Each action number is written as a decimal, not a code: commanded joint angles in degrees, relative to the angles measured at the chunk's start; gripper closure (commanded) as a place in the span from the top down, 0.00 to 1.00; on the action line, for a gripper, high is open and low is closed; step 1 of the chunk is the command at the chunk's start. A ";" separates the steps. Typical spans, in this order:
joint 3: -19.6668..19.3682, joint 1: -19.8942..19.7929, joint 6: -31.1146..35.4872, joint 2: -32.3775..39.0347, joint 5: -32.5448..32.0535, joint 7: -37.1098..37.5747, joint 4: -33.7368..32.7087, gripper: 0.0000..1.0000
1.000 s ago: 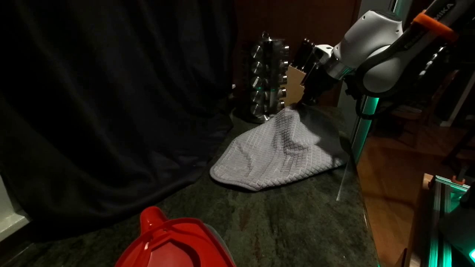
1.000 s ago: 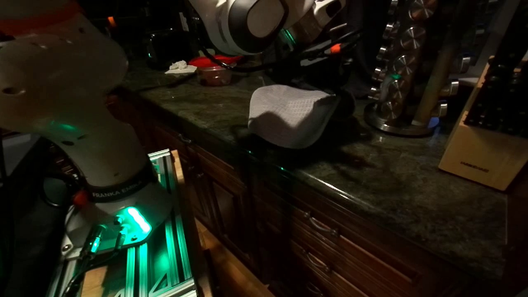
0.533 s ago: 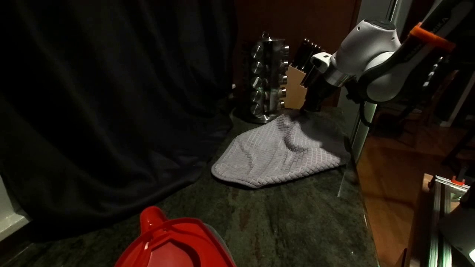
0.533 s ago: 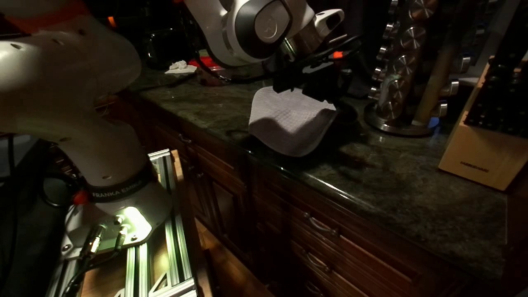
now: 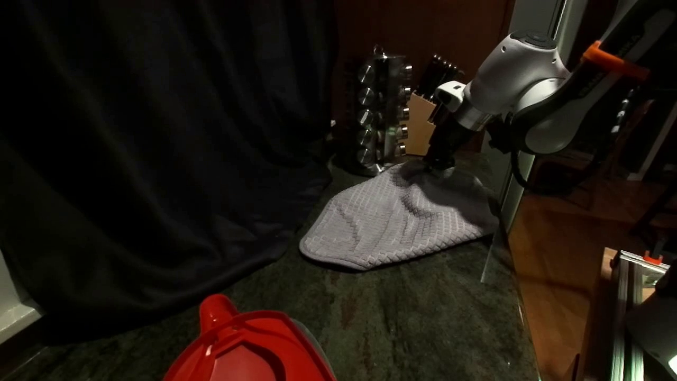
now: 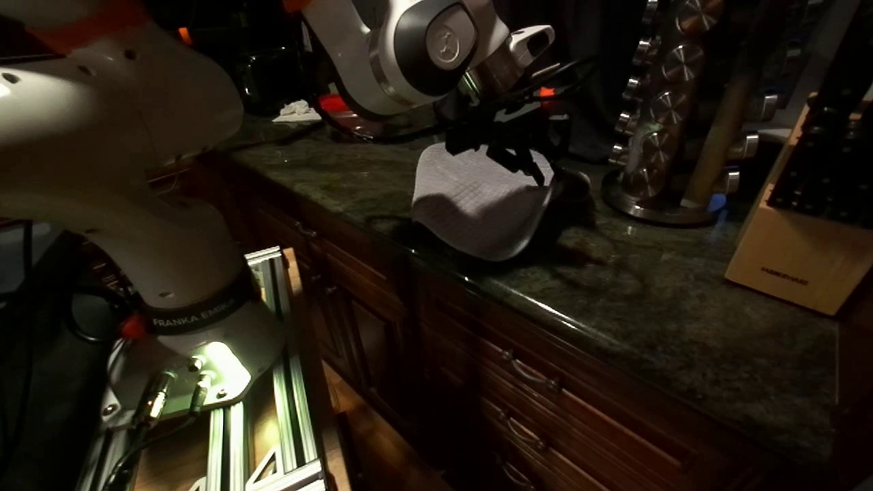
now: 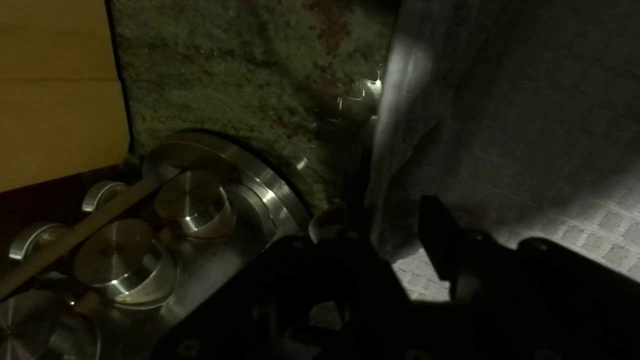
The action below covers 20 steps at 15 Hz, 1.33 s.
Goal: Move the kitchen towel to the right
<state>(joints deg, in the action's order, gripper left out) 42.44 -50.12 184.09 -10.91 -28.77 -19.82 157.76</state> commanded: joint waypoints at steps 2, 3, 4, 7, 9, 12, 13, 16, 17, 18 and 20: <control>1.52 4.07 -10.85 -5.87 1.50 4.74 -0.31 0.74; 0.96 6.34 -15.23 -6.76 2.82 5.02 -0.55 0.81; 0.51 8.50 -18.32 -9.18 5.09 4.83 0.50 0.90; -6.99 20.51 -29.92 -10.88 7.66 7.59 -1.46 1.00; -11.88 28.15 -38.85 -12.12 9.86 10.40 -3.53 1.00; -13.91 32.73 -52.82 -14.52 20.42 8.49 -7.80 1.00; -14.80 33.75 -57.95 -14.55 23.76 7.58 -9.81 1.00; -26.16 45.23 -68.82 -13.21 22.13 12.65 -13.79 1.00; -28.28 47.28 -70.41 -13.06 22.95 12.93 -14.40 1.00; -30.14 49.01 -71.64 -13.44 23.72 13.03 -14.74 1.00; -31.91 50.60 -69.72 -13.36 21.21 13.18 -14.26 1.00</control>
<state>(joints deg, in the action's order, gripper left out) 13.68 -2.92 114.61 -24.65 -6.05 -7.91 143.60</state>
